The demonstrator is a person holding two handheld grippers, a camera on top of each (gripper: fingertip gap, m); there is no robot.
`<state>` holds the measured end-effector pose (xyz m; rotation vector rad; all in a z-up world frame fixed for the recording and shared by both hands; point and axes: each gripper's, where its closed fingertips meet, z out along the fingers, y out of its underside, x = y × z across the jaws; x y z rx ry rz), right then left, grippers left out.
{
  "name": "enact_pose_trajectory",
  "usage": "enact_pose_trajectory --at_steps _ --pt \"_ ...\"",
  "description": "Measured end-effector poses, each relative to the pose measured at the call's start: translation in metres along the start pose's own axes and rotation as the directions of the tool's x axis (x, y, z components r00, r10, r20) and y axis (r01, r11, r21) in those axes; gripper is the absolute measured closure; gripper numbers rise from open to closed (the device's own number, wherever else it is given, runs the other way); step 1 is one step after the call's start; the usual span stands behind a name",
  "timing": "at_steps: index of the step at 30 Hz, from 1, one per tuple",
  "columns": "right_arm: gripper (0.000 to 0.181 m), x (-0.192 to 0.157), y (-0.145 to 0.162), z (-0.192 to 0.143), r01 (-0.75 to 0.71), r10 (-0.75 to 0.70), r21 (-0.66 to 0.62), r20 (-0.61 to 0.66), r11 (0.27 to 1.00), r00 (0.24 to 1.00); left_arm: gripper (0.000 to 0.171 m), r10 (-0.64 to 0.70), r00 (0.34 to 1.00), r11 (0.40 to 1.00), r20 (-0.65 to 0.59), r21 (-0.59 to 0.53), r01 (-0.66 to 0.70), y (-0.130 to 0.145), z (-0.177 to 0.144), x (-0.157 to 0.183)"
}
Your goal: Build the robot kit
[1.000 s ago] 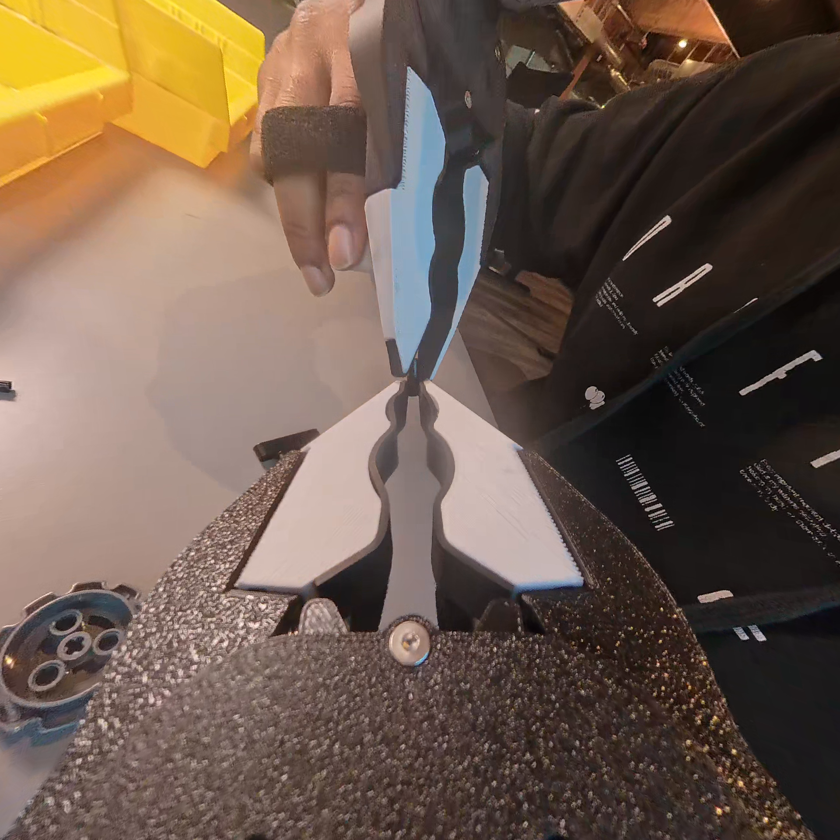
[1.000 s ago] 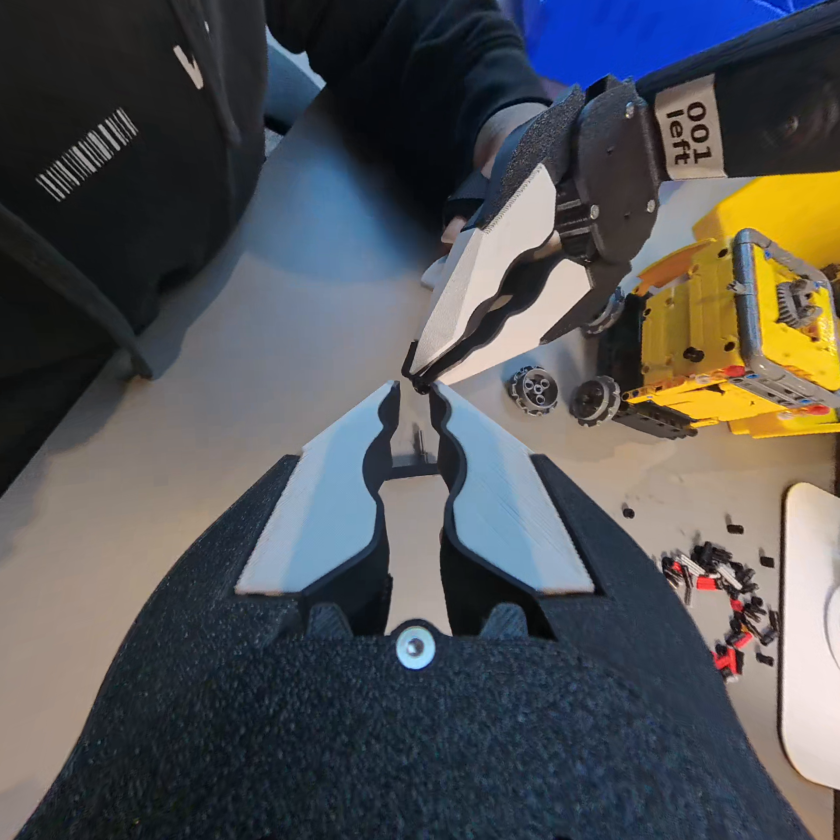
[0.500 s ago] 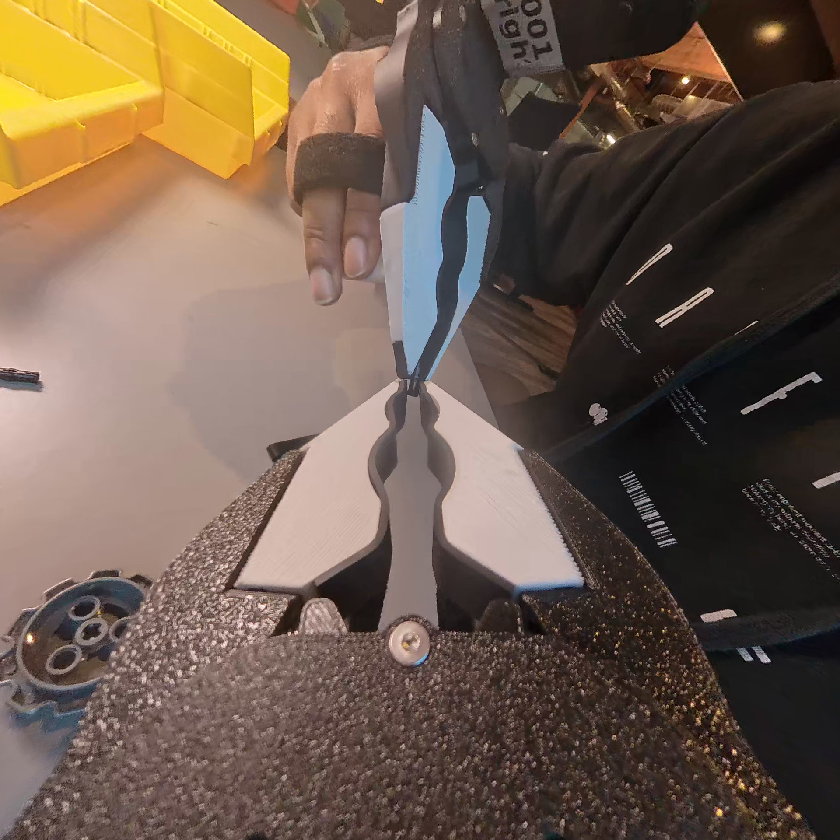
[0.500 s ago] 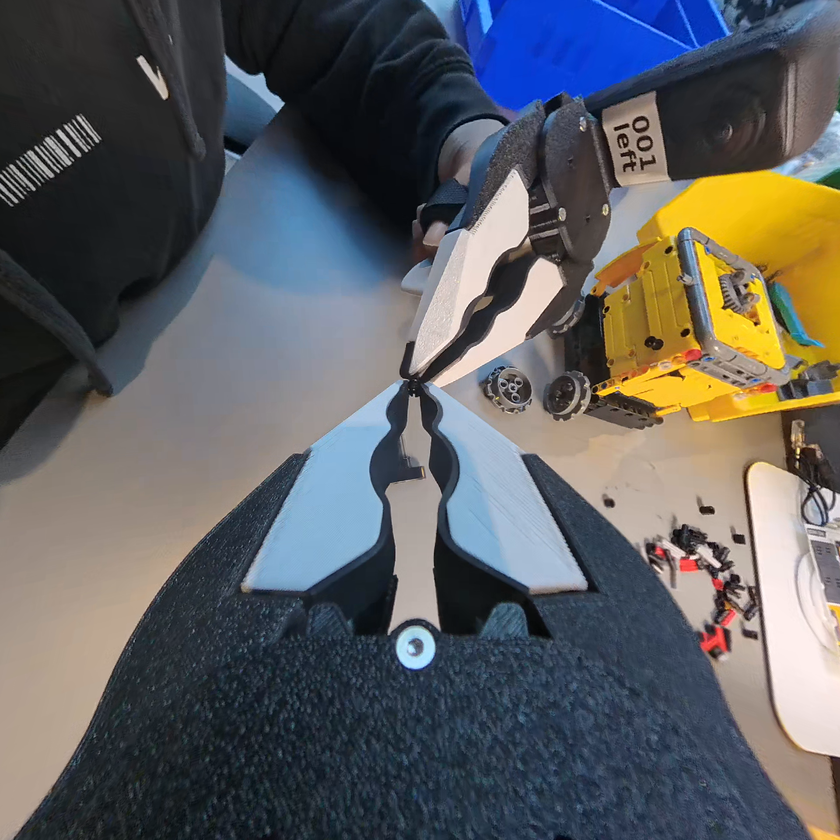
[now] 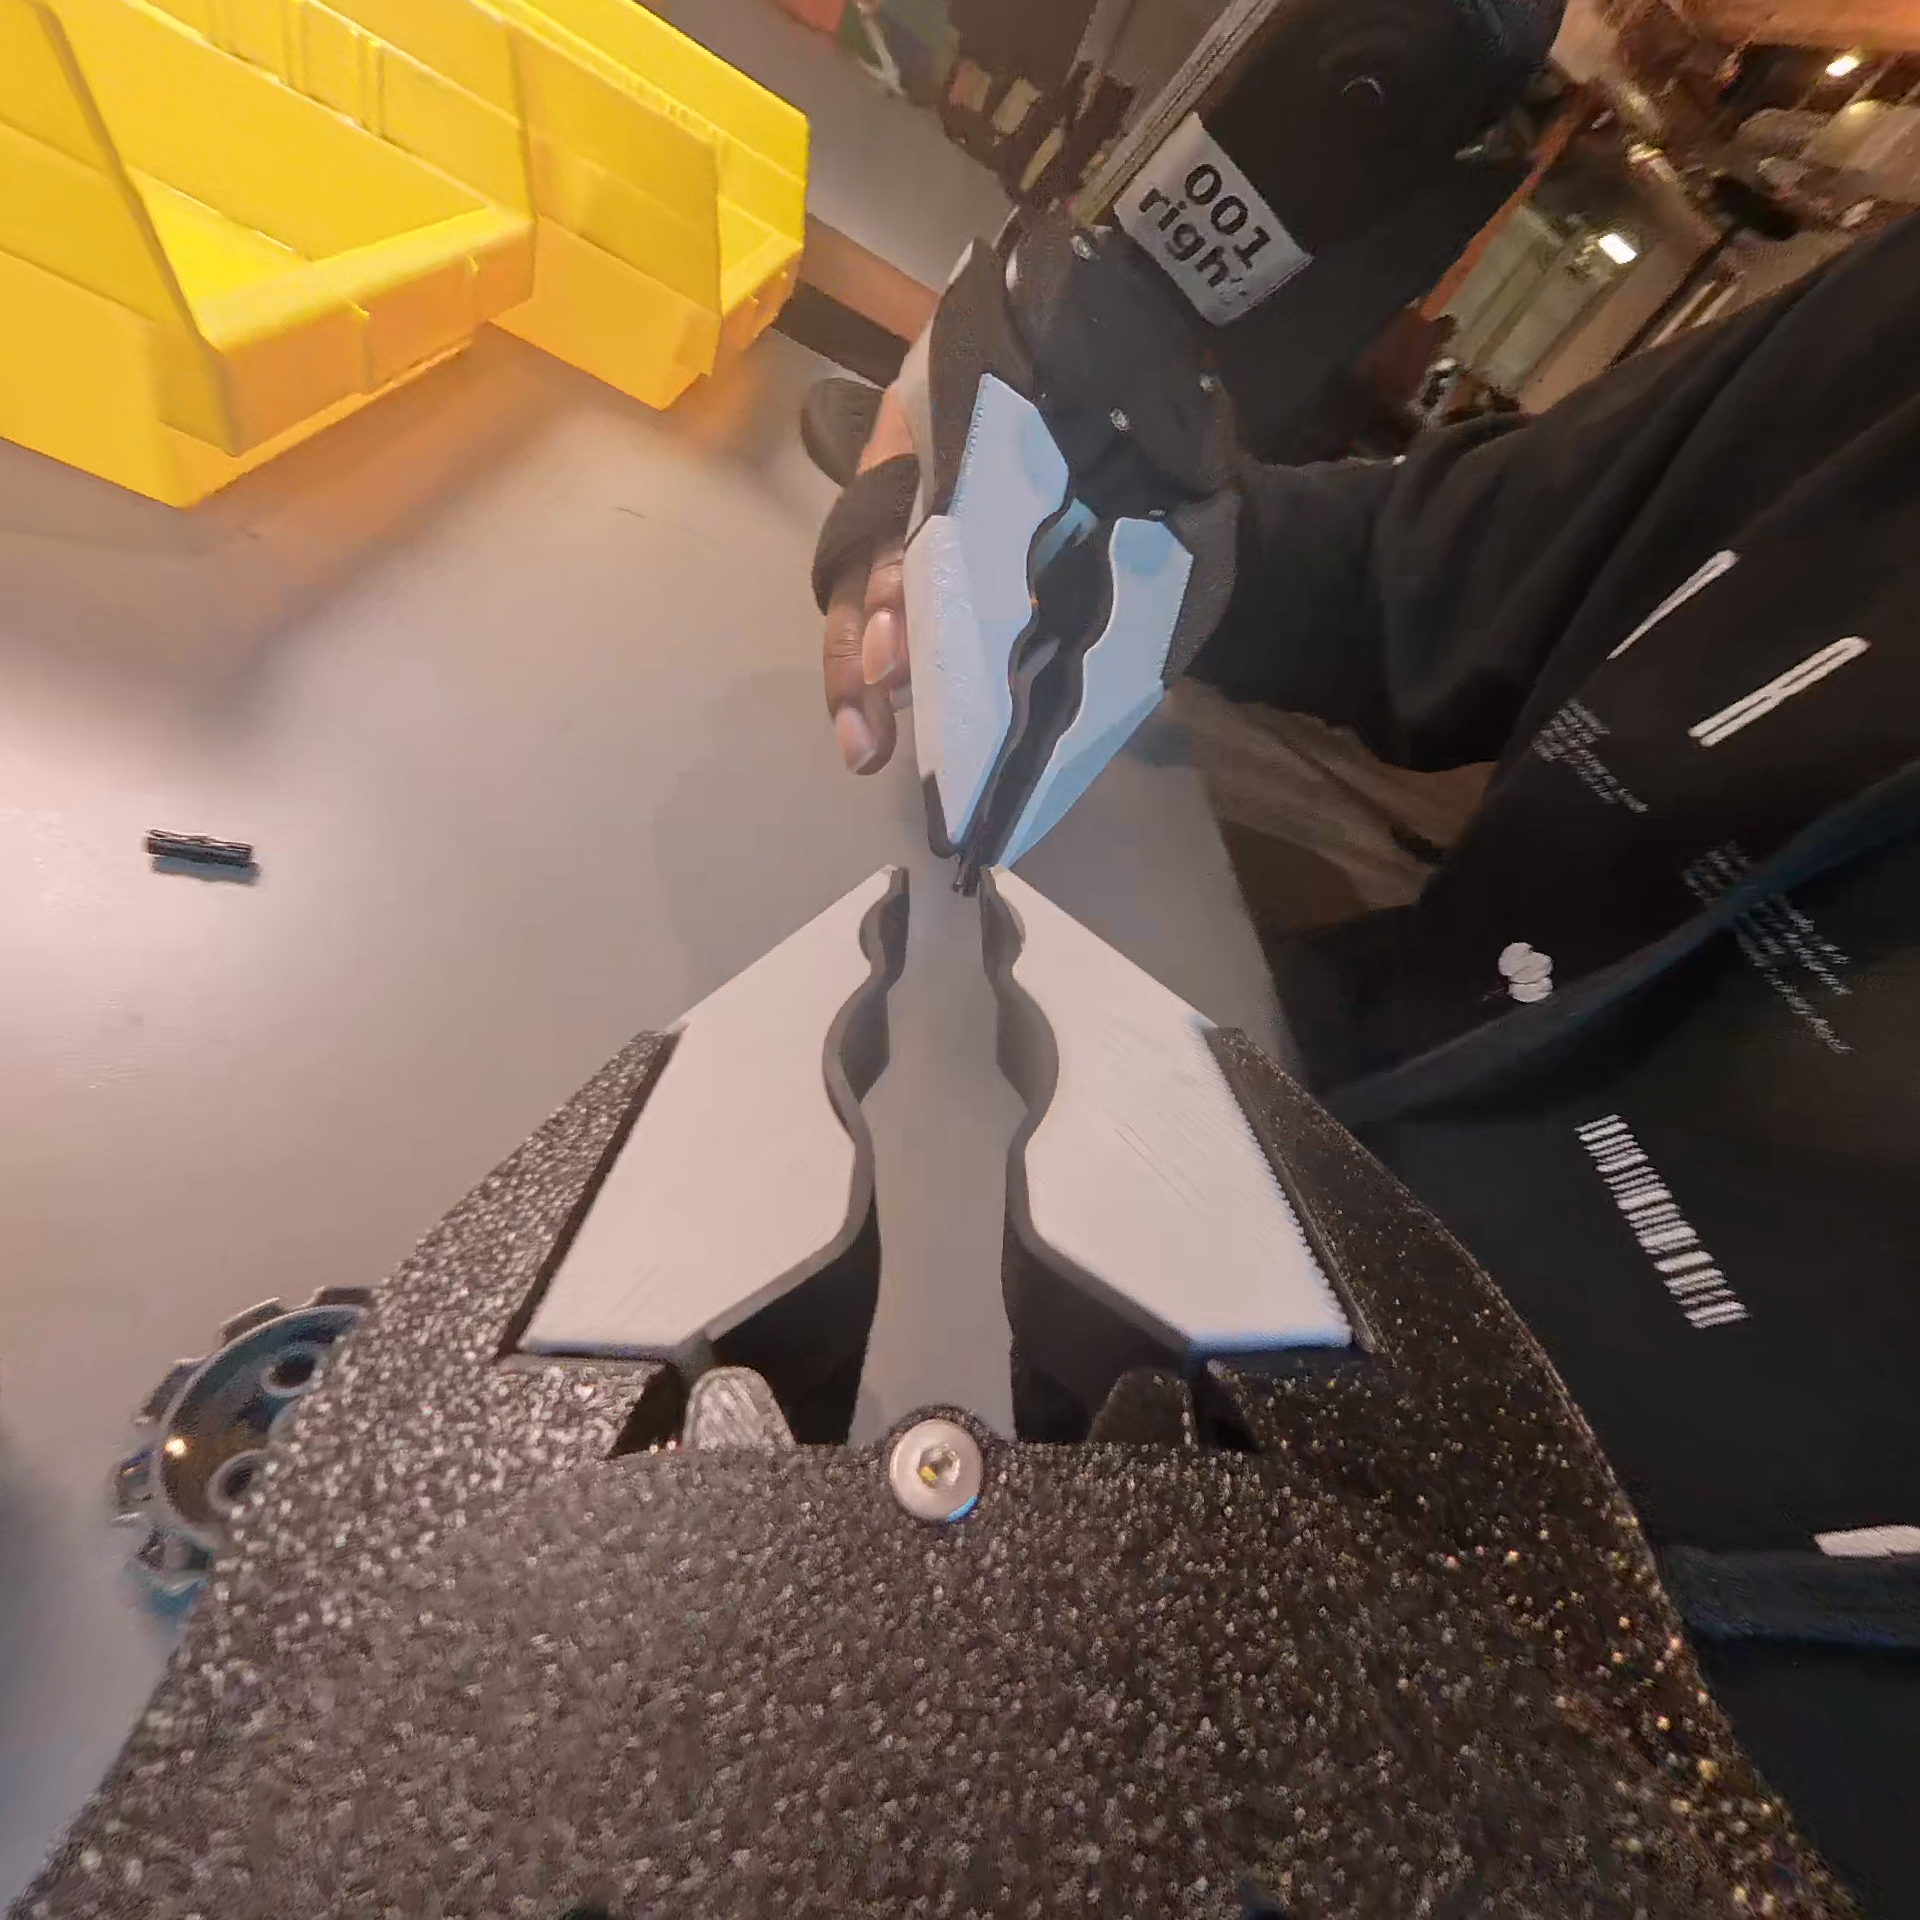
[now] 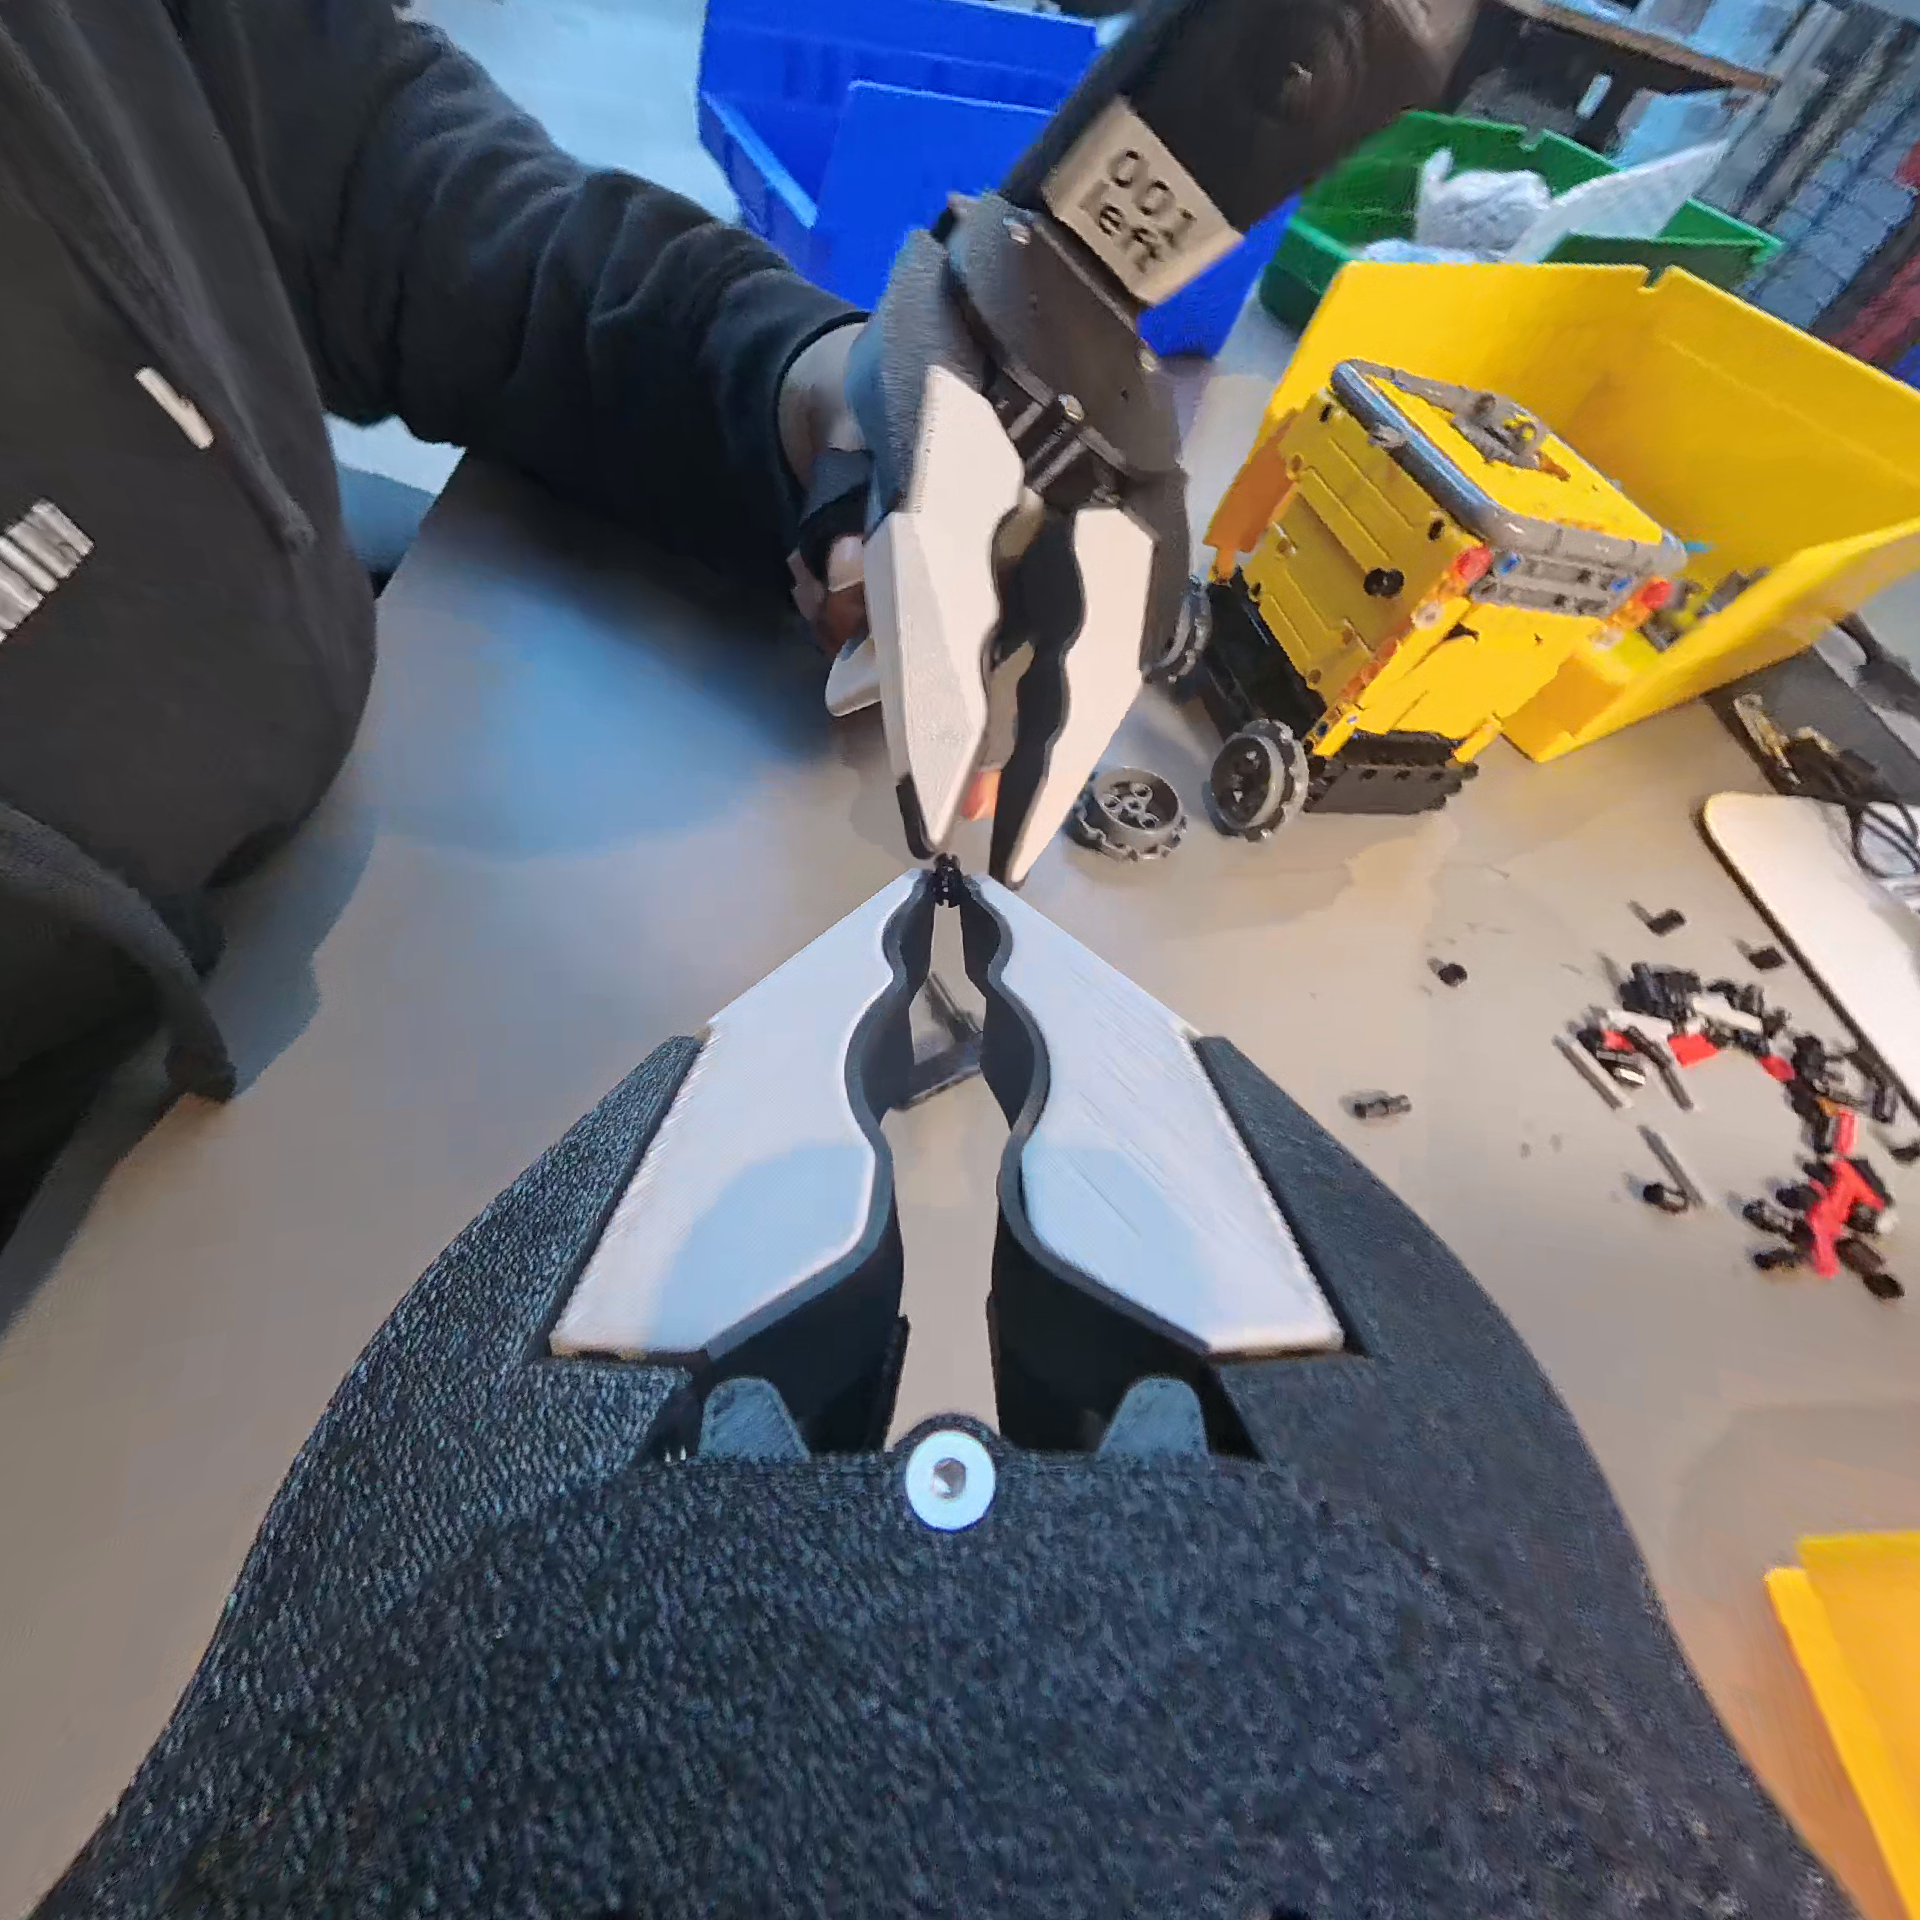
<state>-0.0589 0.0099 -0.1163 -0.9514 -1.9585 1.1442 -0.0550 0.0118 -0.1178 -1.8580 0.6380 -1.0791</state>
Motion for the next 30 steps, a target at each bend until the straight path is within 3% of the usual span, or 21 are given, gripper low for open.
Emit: enact_pose_trajectory --at_steps 3,6,10,19,22,27,30 --pt "0.176 0.013 0.007 -0.010 -0.079 0.080 0.022 -0.055 0.997 0.995 0.145 0.096 0.987 0.995 0.133 -0.051 -0.090 0.003 0.000 -0.013" --pt "0.176 0.025 0.014 -0.022 -0.145 0.149 0.043 -0.105 0.988 0.983 0.136 0.208 0.948 0.968 0.239 -0.186 -0.166 0.018 0.000 -0.028" --pt "0.176 0.036 0.028 -0.034 -0.172 0.171 0.011 -0.175 0.985 0.970 0.127 0.220 0.929 0.948 0.298 -0.289 -0.132 0.037 0.004 -0.040" --pt "0.176 0.050 0.046 -0.049 -0.230 0.219 -0.007 -0.273 0.973 0.937 0.112 0.314 0.862 0.901 0.398 -0.412 -0.138 0.050 0.017 -0.046" --pt "0.176 0.049 0.047 -0.050 -0.230 0.217 -0.016 -0.276 0.973 0.936 0.117 0.357 0.838 0.875 0.413 -0.462 -0.145 0.056 0.017 -0.050" --pt "0.176 0.051 0.049 -0.051 -0.243 0.225 -0.023 -0.293 0.970 0.929 0.131 0.346 0.852 0.881 0.392 -0.448 -0.151 0.057 0.018 -0.048" --pt "0.176 0.041 0.046 -0.046 -0.242 0.230 -0.019 -0.243 0.970 0.942 0.158 0.381 0.849 0.872 0.366 -0.448 -0.198 0.057 0.016 -0.047"
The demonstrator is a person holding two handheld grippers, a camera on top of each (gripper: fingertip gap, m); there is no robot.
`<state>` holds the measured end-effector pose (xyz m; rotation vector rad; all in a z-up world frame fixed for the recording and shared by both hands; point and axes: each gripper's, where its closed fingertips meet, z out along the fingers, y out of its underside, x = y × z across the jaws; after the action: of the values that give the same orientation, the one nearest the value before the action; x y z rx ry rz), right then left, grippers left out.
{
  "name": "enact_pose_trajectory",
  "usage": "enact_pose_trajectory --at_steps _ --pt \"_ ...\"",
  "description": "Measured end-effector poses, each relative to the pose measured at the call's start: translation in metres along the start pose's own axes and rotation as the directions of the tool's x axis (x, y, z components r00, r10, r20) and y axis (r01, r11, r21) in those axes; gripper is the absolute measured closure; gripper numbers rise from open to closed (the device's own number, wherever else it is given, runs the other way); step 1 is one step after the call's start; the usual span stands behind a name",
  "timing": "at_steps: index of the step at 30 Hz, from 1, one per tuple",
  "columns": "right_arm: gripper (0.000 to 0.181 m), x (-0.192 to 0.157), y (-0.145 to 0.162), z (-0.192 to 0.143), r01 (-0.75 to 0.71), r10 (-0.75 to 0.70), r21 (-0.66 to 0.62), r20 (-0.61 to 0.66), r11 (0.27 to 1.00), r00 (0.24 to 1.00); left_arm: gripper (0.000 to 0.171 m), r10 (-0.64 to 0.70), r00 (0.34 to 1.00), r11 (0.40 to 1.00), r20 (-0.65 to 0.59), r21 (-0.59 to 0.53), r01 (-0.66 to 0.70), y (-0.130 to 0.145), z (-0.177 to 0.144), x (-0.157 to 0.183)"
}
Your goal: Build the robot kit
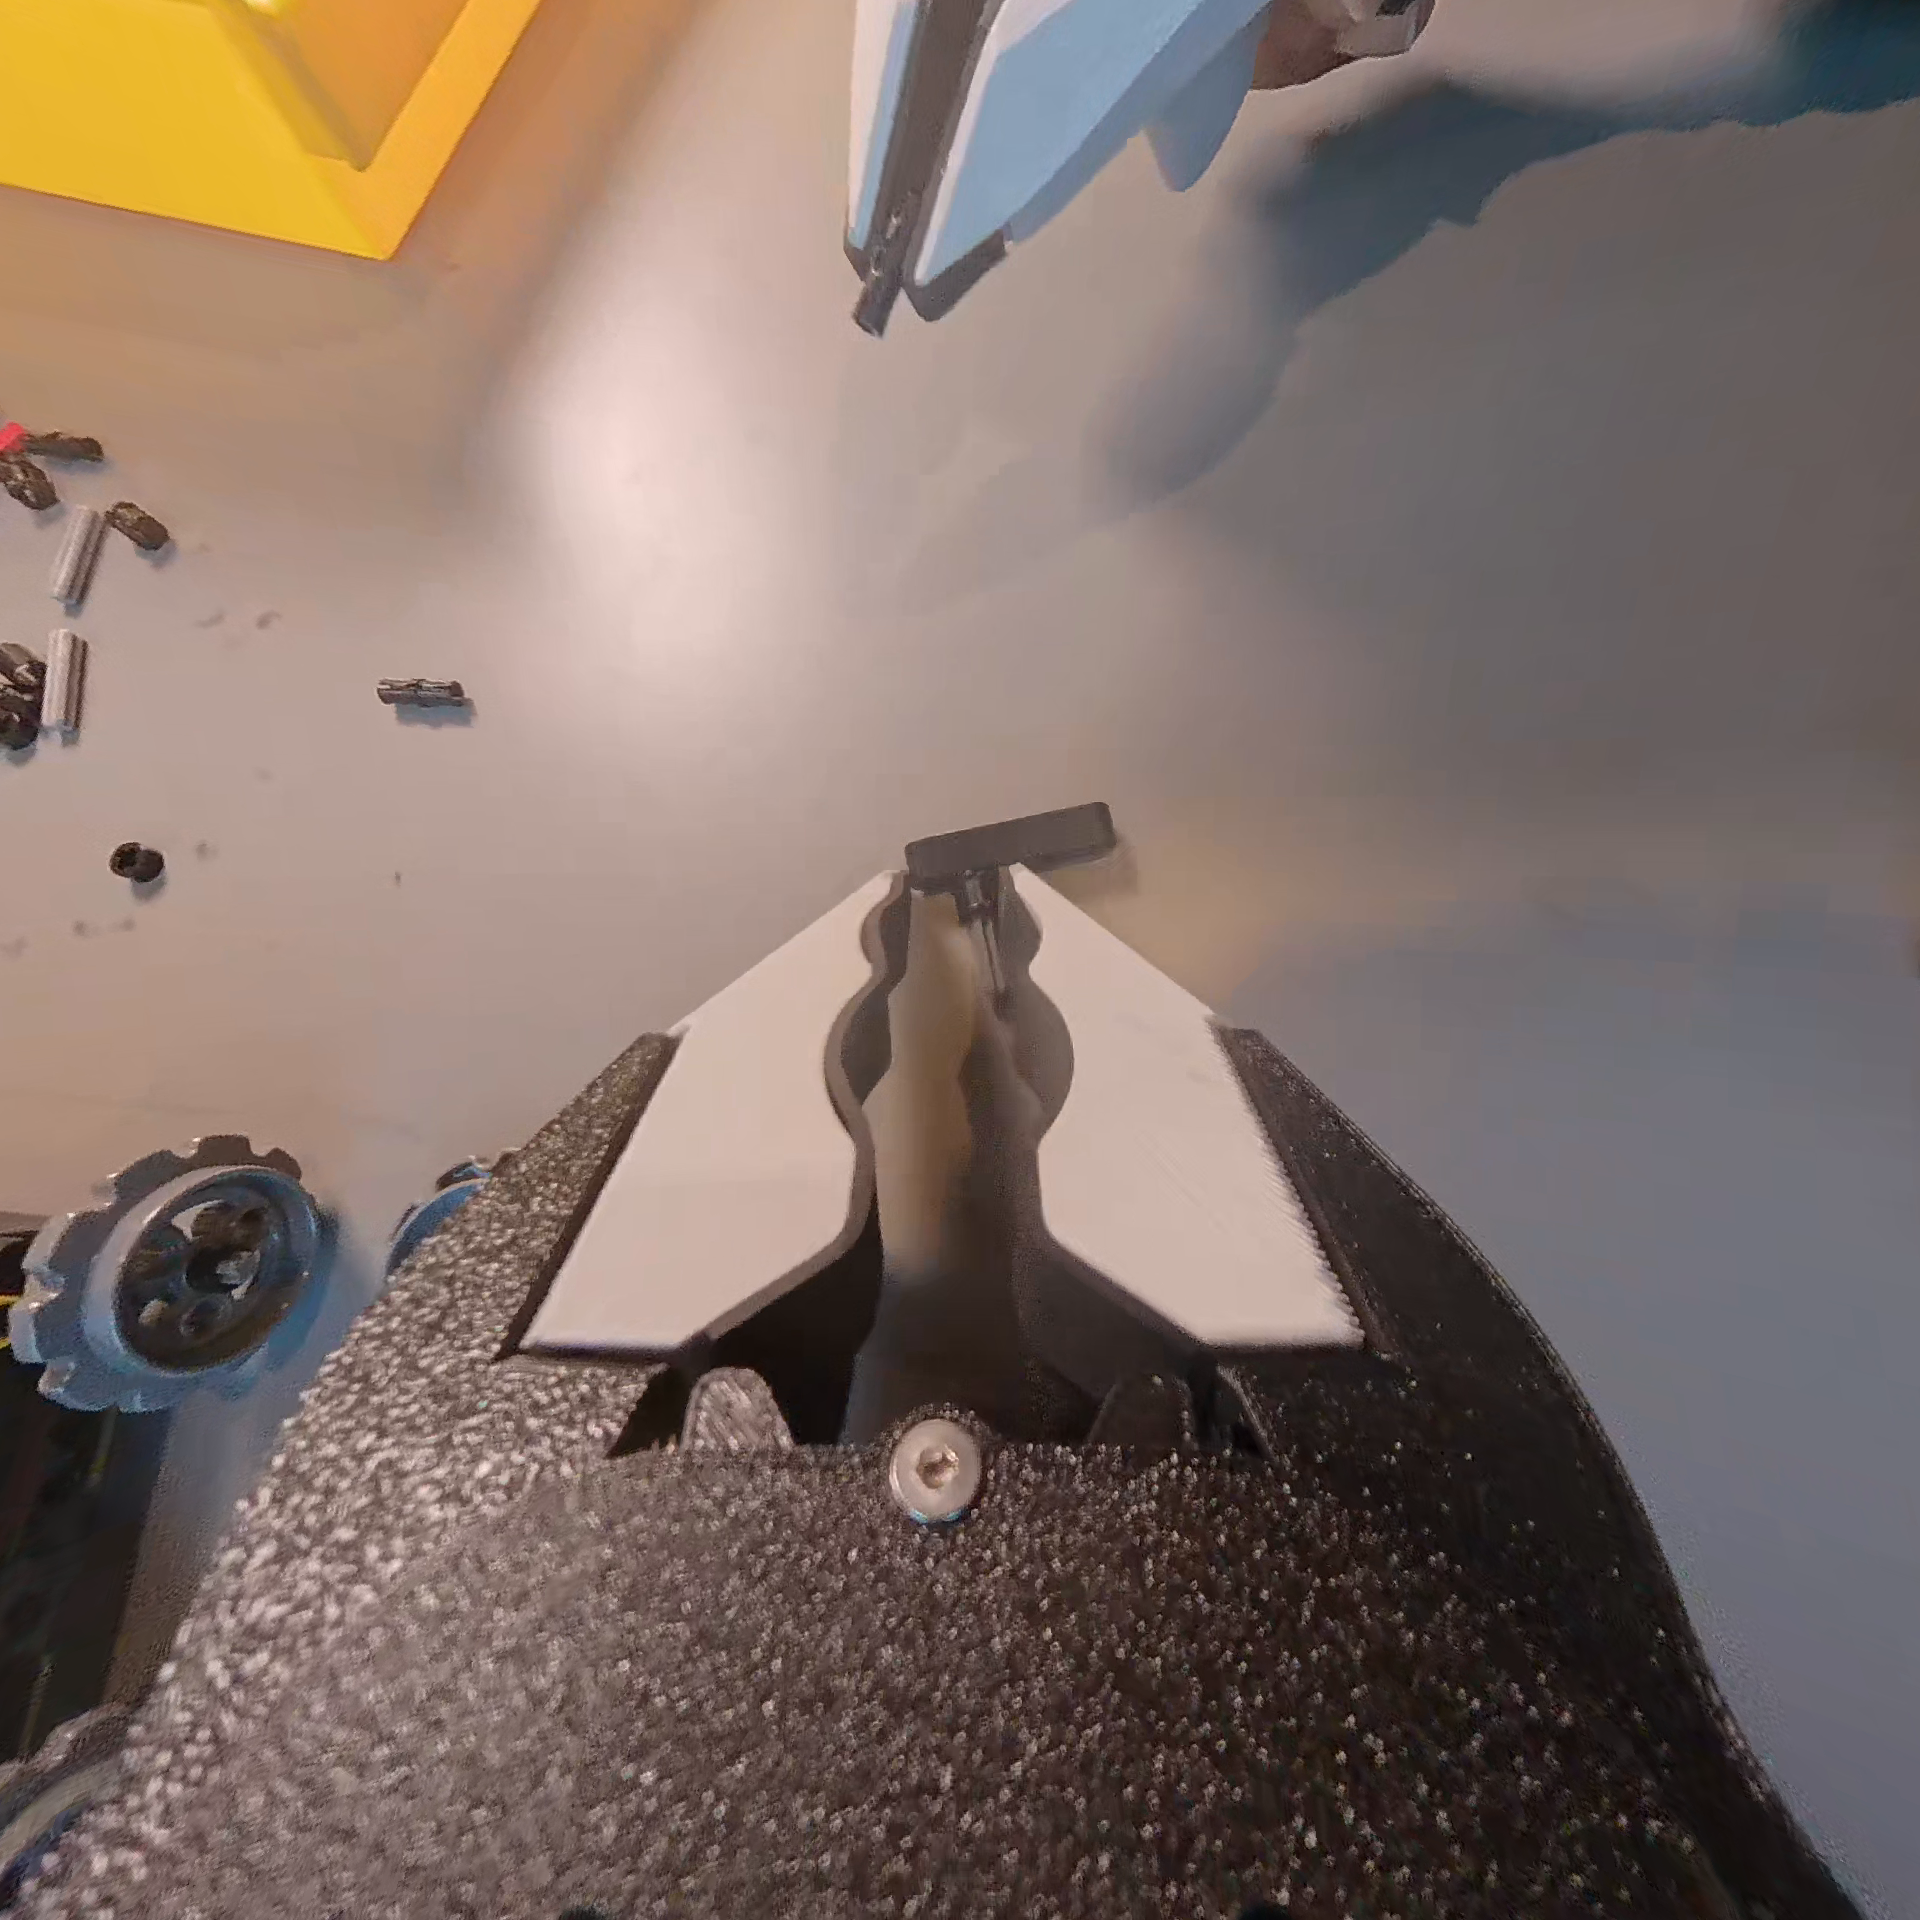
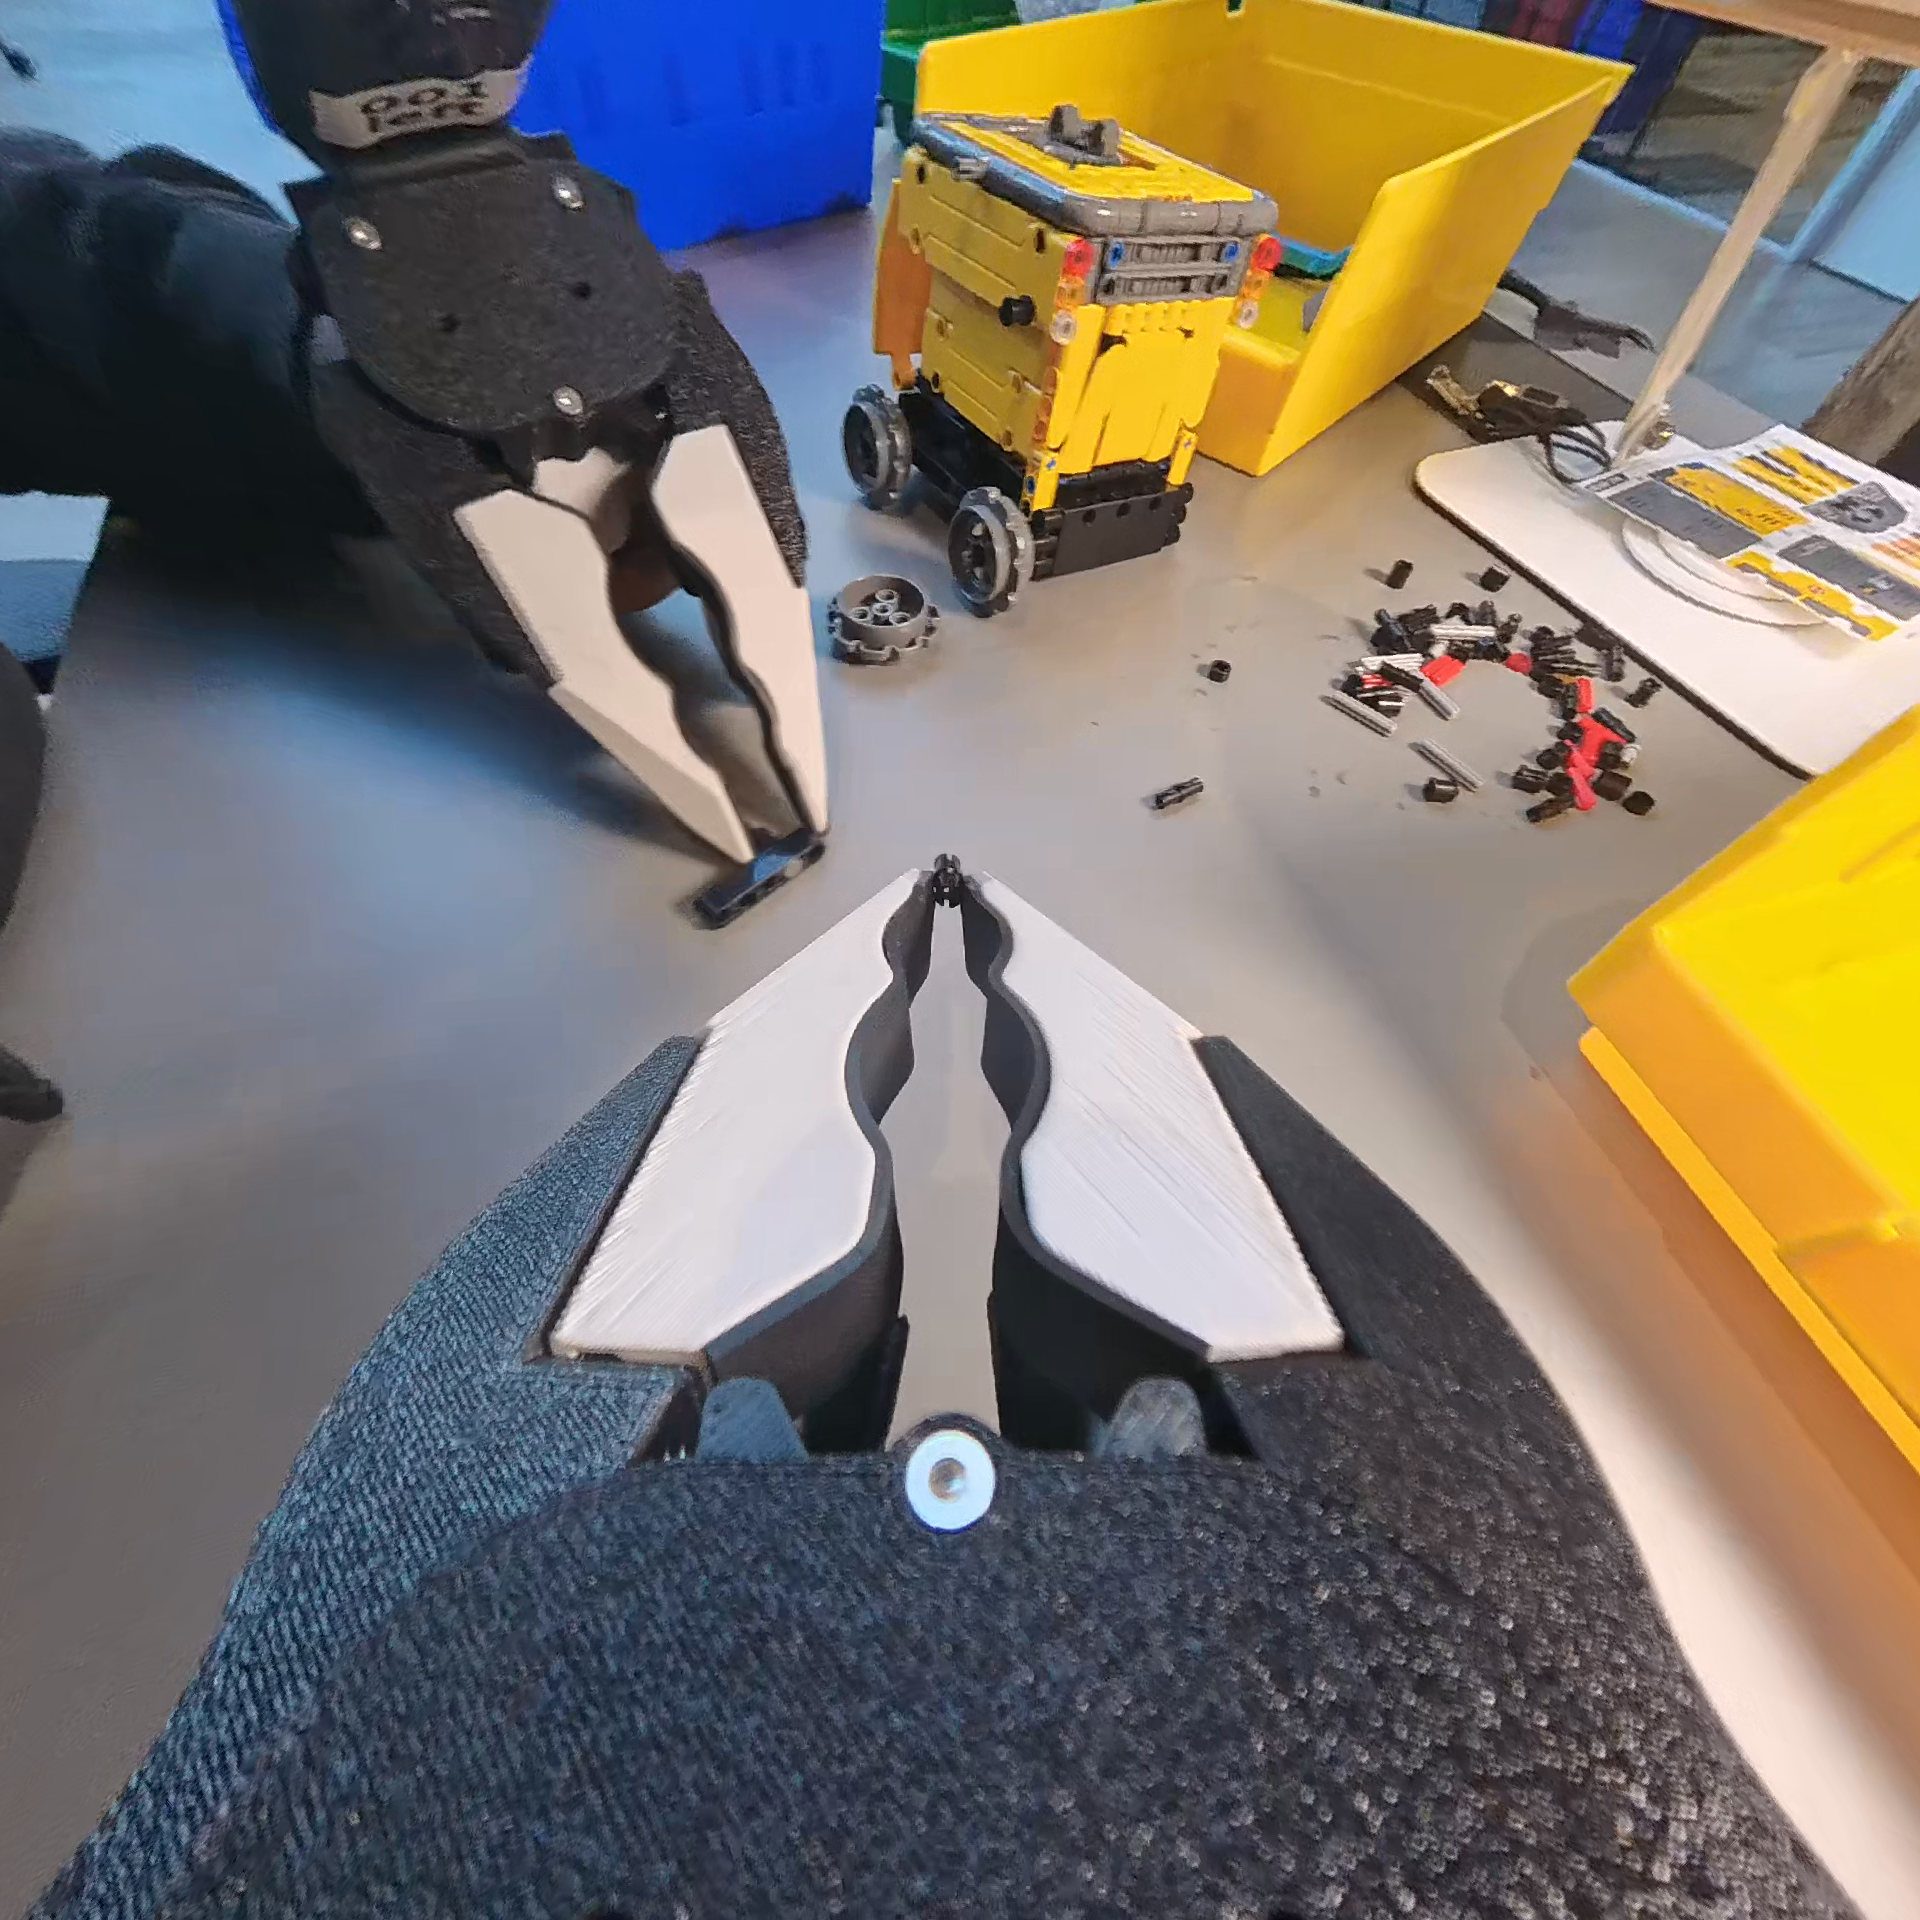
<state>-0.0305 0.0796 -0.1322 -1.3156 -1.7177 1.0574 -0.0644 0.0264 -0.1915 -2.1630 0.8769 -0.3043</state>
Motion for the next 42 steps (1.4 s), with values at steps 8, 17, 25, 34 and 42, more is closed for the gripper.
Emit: enact_pose_trajectory --at_steps 8,17,25,34,42 --pt "0.176 -0.028 0.010 0.014 0.052 -0.041 -0.079 0.129 0.996 0.991 0.158 0.066 0.997 0.998 -0.050 0.016 -0.065 0.005 -0.006 -0.003" --pt "0.176 -0.021 -0.003 0.020 -0.008 0.011 -0.025 0.136 1.000 0.991 0.158 0.050 0.997 0.961 0.056 0.268 -0.064 -0.033 -0.027 -0.022" --pt "0.176 -0.036 -0.039 0.012 -0.031 -0.005 0.152 0.233 0.988 0.972 0.158 0.130 0.988 0.856 0.089 0.492 -0.157 -0.068 -0.055 -0.011" --pt "0.176 -0.052 -0.037 0.012 -0.020 -0.018 0.118 0.318 0.993 0.948 0.159 0.192 0.977 0.864 0.089 0.458 -0.211 -0.064 -0.052 -0.002" --pt "0.176 -0.054 -0.037 0.012 0.013 -0.040 0.094 0.296 0.996 0.954 0.161 0.151 0.986 0.881 0.076 0.442 -0.169 -0.065 -0.051 -0.003"
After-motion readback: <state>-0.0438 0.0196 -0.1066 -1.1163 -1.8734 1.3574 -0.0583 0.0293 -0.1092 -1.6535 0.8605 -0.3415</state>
